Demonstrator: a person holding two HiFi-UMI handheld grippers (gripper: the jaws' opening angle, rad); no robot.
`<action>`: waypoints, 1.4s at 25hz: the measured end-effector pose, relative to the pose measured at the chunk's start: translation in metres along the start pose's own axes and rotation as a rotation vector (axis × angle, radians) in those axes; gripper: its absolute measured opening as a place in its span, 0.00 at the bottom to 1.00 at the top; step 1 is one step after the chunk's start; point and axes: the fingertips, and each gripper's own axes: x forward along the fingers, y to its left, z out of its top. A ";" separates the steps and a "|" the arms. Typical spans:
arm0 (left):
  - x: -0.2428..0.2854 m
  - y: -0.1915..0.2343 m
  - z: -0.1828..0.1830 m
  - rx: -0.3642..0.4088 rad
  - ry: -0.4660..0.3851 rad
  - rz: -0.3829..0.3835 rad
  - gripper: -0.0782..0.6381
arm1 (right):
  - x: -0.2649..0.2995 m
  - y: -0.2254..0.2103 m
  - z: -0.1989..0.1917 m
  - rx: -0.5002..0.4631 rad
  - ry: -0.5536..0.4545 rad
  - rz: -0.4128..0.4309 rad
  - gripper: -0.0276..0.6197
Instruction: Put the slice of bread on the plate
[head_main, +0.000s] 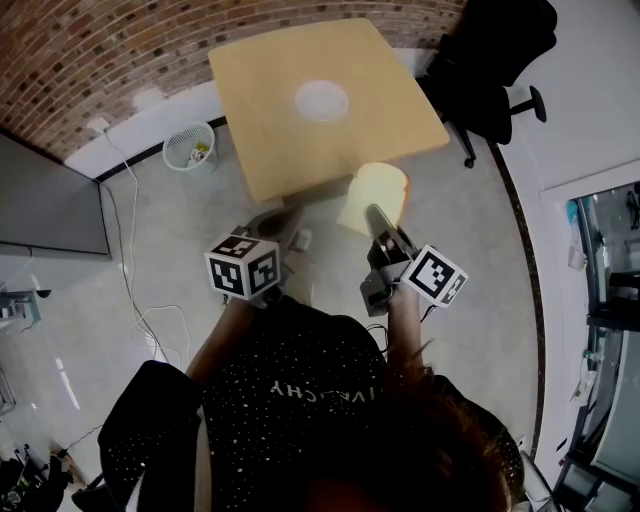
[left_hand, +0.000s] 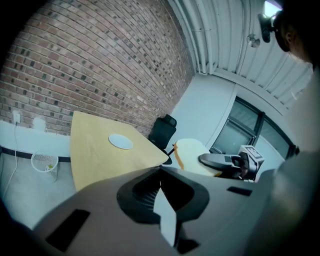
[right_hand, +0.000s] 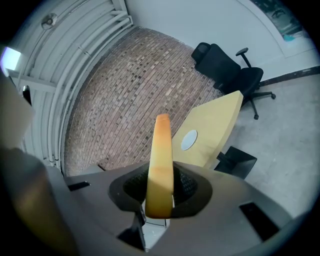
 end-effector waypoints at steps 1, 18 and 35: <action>0.001 0.001 0.000 -0.002 0.002 0.002 0.12 | 0.001 0.000 0.000 0.004 0.002 0.004 0.19; 0.079 0.053 0.046 -0.071 0.009 0.021 0.12 | 0.081 -0.034 0.066 0.030 0.018 0.000 0.19; 0.221 0.153 0.131 -0.193 -0.006 0.010 0.12 | 0.257 -0.078 0.151 -0.011 0.218 -0.060 0.19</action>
